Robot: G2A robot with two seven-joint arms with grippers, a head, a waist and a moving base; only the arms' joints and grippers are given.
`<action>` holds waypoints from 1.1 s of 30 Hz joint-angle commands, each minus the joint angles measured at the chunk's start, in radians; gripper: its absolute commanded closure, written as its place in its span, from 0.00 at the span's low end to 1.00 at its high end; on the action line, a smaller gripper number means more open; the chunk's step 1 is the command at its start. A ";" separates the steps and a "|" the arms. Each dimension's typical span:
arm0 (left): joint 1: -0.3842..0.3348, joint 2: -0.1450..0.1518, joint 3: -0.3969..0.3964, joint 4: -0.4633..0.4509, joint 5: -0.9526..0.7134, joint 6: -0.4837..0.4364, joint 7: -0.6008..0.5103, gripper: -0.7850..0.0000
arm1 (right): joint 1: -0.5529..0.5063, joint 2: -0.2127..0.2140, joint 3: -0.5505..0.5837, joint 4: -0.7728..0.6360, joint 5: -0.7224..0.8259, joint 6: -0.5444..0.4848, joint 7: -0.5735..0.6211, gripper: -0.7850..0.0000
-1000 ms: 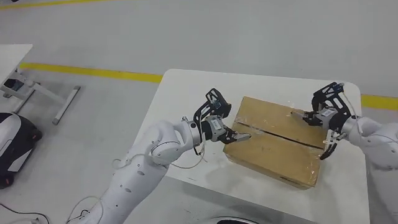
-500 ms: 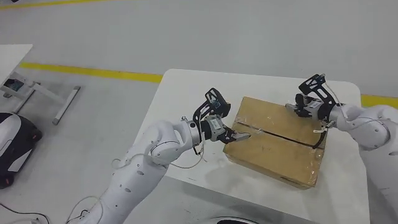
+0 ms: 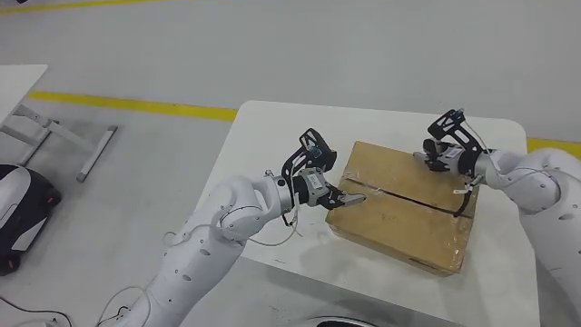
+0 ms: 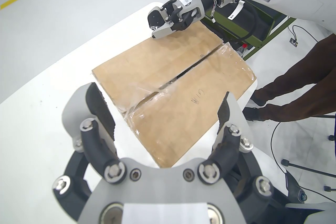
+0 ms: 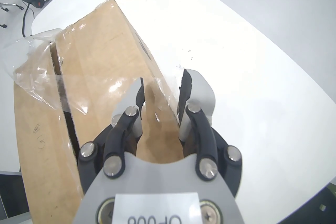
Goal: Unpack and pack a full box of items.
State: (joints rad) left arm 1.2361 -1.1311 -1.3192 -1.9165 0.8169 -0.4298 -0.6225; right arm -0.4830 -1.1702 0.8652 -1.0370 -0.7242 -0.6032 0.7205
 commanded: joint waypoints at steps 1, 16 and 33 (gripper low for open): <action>0.000 0.000 0.000 0.000 0.000 0.000 0.000 0.00 | 0.005 -0.001 0.000 0.001 -0.001 -0.002 -0.006 1.00; 0.000 0.000 0.000 0.000 0.000 0.000 0.000 0.00 | -0.033 0.022 0.069 -0.071 0.012 -0.005 0.001 1.00; 0.000 0.000 0.000 0.000 0.000 0.000 0.000 0.00 | -0.110 0.068 0.191 -0.207 0.029 0.013 0.066 1.00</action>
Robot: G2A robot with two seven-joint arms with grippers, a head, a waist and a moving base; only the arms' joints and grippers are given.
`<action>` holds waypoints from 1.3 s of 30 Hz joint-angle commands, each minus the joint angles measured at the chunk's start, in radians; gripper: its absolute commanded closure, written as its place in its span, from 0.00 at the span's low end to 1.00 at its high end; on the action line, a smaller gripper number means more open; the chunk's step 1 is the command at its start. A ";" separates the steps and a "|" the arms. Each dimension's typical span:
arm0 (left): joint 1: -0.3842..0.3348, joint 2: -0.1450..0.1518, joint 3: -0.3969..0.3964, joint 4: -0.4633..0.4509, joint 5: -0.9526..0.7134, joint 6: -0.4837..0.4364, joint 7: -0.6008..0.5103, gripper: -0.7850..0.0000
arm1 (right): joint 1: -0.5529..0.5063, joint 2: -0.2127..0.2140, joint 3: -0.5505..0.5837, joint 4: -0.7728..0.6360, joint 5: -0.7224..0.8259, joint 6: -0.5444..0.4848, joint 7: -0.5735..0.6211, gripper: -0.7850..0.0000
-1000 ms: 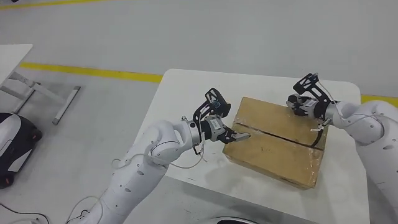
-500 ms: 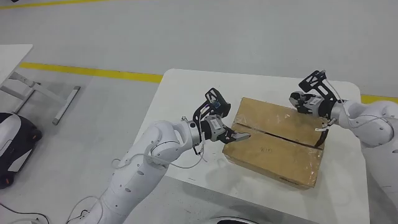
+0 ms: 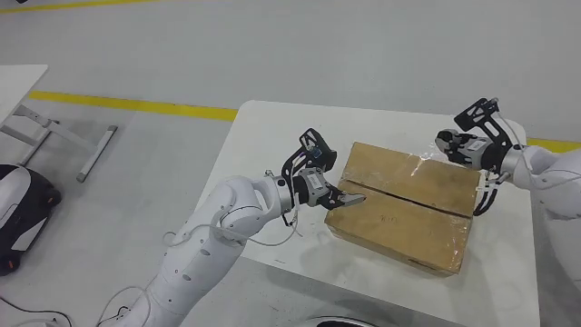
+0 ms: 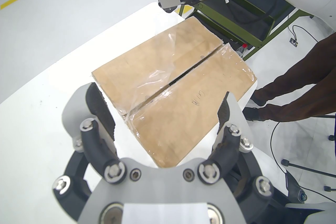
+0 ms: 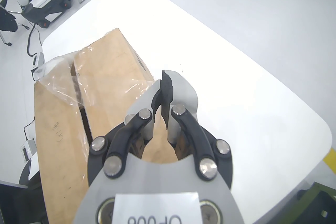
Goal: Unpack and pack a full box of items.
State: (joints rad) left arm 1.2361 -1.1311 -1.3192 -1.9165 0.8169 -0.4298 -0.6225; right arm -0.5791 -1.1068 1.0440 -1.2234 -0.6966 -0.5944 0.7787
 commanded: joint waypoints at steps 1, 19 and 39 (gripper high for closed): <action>0.000 0.000 0.000 0.000 0.000 0.000 0.000 0.00 | -0.033 0.013 0.033 -0.051 -0.001 0.018 0.026 1.00; 0.000 0.000 0.000 0.000 0.000 0.000 0.000 0.00 | -0.382 0.099 0.306 -0.451 -0.182 -0.203 -0.175 1.00; 0.000 0.000 0.000 0.000 0.000 0.000 0.000 0.00 | -0.514 0.126 0.372 -0.507 -0.265 -0.253 -0.260 1.00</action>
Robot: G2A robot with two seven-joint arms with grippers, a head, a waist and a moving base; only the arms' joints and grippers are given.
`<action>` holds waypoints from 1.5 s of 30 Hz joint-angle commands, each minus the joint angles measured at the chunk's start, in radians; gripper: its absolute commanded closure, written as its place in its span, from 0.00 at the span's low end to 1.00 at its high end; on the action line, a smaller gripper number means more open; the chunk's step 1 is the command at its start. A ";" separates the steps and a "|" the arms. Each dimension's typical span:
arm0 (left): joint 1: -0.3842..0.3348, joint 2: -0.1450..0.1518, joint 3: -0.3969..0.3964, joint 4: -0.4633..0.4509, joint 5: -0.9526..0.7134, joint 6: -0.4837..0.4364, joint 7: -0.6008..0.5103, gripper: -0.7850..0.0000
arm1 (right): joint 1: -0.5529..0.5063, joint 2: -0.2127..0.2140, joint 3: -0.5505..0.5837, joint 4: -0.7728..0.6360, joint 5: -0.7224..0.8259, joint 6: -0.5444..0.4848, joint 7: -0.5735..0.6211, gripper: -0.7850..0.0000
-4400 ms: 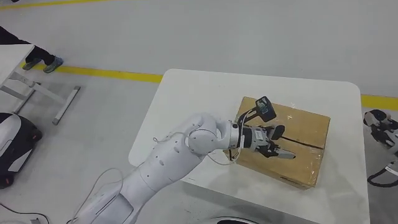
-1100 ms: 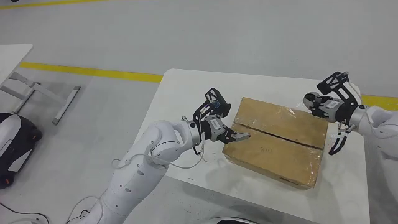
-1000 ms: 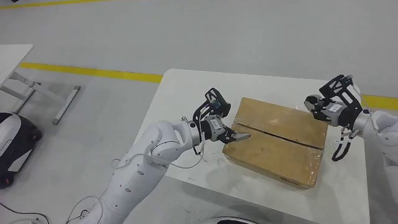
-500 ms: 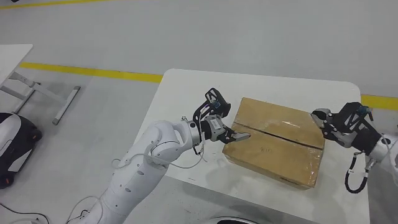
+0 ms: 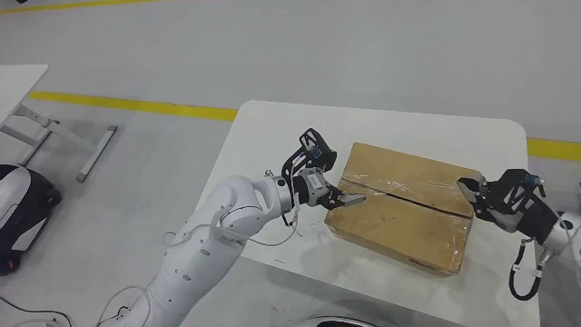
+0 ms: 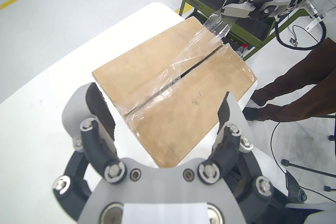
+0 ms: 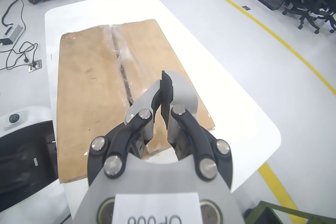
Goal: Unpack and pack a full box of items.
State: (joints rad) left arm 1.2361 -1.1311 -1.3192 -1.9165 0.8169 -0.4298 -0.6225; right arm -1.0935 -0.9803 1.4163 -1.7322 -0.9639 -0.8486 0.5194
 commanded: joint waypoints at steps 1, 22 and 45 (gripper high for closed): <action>0.000 0.000 0.000 0.000 0.000 0.000 0.000 0.00 | 0.000 0.000 0.000 0.002 0.003 0.001 -0.001 1.00; 0.000 0.000 0.000 0.000 0.000 0.000 0.000 0.00 | -0.119 0.022 0.061 -0.063 -0.075 -0.041 -0.043 1.00; 0.000 0.000 0.000 0.000 0.000 0.000 0.000 0.00 | -0.139 0.035 0.018 -0.087 -0.297 -0.039 -0.142 1.00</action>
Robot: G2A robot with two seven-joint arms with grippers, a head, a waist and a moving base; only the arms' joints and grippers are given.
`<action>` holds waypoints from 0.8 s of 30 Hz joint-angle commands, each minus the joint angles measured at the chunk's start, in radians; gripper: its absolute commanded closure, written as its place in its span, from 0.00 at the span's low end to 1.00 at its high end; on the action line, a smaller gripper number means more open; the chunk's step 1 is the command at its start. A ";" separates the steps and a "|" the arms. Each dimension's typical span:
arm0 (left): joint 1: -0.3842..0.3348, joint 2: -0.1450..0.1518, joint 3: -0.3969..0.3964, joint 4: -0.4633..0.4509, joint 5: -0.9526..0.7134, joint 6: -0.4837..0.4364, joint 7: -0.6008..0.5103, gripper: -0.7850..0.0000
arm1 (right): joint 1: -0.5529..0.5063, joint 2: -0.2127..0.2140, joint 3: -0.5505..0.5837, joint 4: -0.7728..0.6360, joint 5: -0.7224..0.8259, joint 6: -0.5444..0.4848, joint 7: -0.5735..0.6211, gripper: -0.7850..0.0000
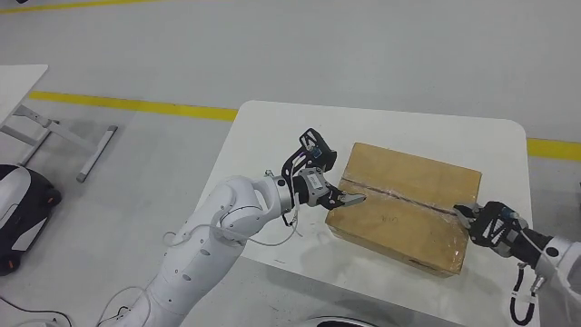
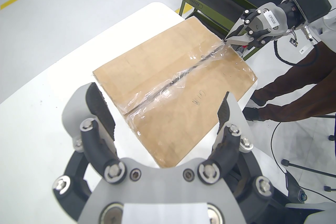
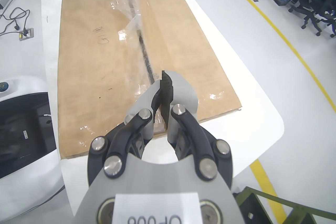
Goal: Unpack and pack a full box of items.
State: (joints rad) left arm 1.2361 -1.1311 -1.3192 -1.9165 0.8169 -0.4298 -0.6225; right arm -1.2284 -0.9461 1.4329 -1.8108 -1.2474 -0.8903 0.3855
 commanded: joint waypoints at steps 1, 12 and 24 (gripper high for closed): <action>0.000 0.000 0.000 0.000 0.000 0.000 0.000 0.00 | -0.007 0.002 0.004 -0.017 -0.028 0.006 -0.015 1.00; 0.000 0.000 0.000 0.000 0.000 0.000 0.000 0.00 | -0.034 0.008 0.014 -0.030 -0.092 0.020 -0.077 1.00; 0.000 0.000 0.000 0.000 0.000 0.000 0.000 0.00 | -0.012 0.009 -0.012 0.012 -0.105 0.024 -0.082 0.83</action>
State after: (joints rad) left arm 1.2361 -1.1311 -1.3192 -1.9165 0.8169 -0.4298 -0.6225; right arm -1.2403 -0.9376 1.4175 -1.8004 -1.3546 -0.8656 0.3039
